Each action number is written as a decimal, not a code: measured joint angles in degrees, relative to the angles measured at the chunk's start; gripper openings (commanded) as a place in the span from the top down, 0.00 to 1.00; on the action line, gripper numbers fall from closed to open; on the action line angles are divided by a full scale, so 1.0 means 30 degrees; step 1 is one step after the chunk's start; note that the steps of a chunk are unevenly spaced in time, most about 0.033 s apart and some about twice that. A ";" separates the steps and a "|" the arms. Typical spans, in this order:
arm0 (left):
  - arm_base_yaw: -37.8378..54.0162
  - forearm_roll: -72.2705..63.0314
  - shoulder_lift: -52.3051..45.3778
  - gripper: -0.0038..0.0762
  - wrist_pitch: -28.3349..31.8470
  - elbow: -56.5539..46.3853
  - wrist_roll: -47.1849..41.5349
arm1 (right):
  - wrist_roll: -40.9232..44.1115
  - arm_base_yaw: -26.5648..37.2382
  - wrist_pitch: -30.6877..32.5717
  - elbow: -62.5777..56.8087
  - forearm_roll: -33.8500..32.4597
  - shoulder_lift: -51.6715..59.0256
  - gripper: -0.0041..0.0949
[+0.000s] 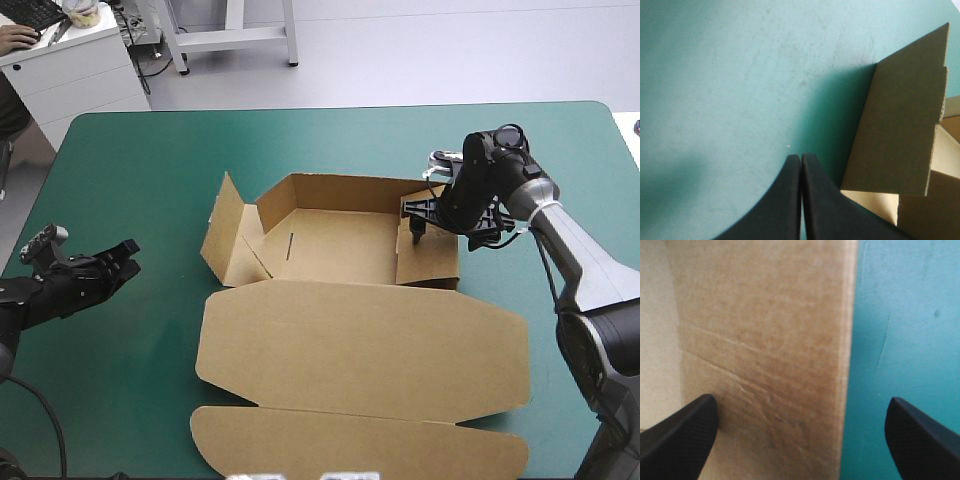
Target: Fold the box
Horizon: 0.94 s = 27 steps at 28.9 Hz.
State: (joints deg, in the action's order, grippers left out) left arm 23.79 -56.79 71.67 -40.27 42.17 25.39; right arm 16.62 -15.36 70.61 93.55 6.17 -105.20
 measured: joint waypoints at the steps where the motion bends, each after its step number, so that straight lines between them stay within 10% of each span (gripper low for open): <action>1: 0.0000 0.0000 0.0000 0.96 0.0000 0.0000 0.0000 | 0.0000 0.0000 0.0000 0.0000 0.0025 -0.0024 0.30; 6: 0.0000 0.0039 0.0000 0.96 0.0019 0.0000 -0.0017 | 0.0000 0.0000 -0.0015 0.0000 0.0240 -0.0044 0.97; 27: 0.0000 0.0077 0.0000 0.96 -0.0050 0.0000 0.3420 | -0.4337 0.0000 0.0144 0.0182 -0.0331 0.3943 0.96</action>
State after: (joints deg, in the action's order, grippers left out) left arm 23.79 -56.56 71.67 -40.42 42.17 35.64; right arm 3.61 -15.36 71.04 94.09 5.18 -93.37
